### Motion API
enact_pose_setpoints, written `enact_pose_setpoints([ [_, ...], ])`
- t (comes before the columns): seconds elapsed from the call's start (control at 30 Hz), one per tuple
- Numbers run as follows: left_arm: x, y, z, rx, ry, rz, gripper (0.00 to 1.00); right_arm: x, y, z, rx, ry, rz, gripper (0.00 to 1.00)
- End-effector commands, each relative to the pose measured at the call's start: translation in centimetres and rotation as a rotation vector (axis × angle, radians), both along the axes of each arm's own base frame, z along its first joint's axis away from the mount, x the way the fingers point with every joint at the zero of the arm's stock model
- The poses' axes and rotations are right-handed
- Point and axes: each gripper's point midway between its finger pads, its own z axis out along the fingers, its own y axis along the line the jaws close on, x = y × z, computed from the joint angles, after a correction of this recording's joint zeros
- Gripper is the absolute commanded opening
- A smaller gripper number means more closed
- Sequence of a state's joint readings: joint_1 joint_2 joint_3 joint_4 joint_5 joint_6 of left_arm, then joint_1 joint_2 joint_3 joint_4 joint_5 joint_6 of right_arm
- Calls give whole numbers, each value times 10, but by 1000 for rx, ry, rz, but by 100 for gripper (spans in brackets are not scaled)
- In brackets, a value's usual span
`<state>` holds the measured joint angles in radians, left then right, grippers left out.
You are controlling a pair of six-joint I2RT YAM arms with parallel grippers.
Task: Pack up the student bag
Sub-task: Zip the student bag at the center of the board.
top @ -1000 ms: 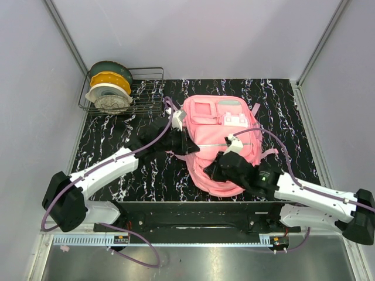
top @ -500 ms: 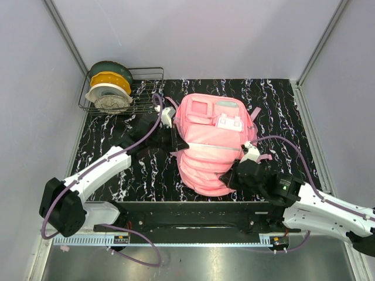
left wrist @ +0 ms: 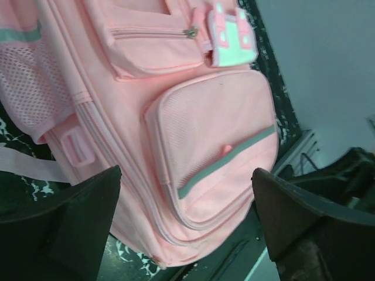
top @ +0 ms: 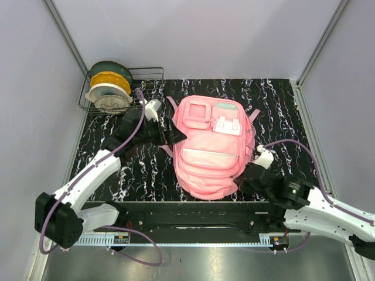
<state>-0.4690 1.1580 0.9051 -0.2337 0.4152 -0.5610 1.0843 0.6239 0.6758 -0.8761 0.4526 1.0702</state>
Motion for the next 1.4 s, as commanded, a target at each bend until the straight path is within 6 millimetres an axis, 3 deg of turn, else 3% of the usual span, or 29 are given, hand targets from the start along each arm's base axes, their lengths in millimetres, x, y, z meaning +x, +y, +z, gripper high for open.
enact_pose_setpoints([
  [0.0, -7, 1, 30, -91, -100, 8, 99, 14, 16, 6, -16, -35, 10, 0],
  [0.13, -26, 8, 16, -123, -37, 69, 99, 22, 32, 9, 12, -47, 12, 0],
  [0.27, -57, 12, -23, -163, 52, 159, 99, 27, 41, 14, 26, -60, 13, 0],
  [0.33, -68, 4, -22, -256, 73, 172, 99, 26, 45, 12, 24, -55, 31, 0],
  [0.37, -73, 7, -32, -268, 82, 193, 99, 26, 46, 12, 26, -57, 37, 0],
  [0.43, -82, -2, -26, -324, 84, 176, 99, 23, 50, 9, 30, -46, 62, 0],
  [0.83, -68, -23, -51, -295, 100, 226, 97, 24, 67, 21, 68, -62, 118, 0],
  [0.87, -66, -24, -53, -283, 100, 228, 94, 25, 67, 23, 76, -68, 119, 0],
  [0.93, -65, -25, -55, -284, 96, 226, 75, 24, 67, 24, 78, -75, 125, 0],
  [1.03, -65, -25, -64, -272, 108, 229, 60, 24, 69, 27, 80, -87, 142, 0],
  [1.1, -65, -25, -63, -274, 103, 228, 42, 24, 70, 28, 83, -92, 156, 0],
  [1.13, -61, -21, -62, -272, 89, 256, 24, 22, 71, 28, 80, -94, 172, 0],
  [1.23, -58, -10, -60, -247, 67, 296, 0, 24, 62, 29, 63, -115, 152, 0],
  [1.3, -59, -1, -65, -191, 59, 305, 0, 28, 45, 31, 25, -141, 107, 0],
  [1.37, -53, 12, -50, -189, 25, 326, 0, 28, 28, 30, -18, -150, 68, 0],
])
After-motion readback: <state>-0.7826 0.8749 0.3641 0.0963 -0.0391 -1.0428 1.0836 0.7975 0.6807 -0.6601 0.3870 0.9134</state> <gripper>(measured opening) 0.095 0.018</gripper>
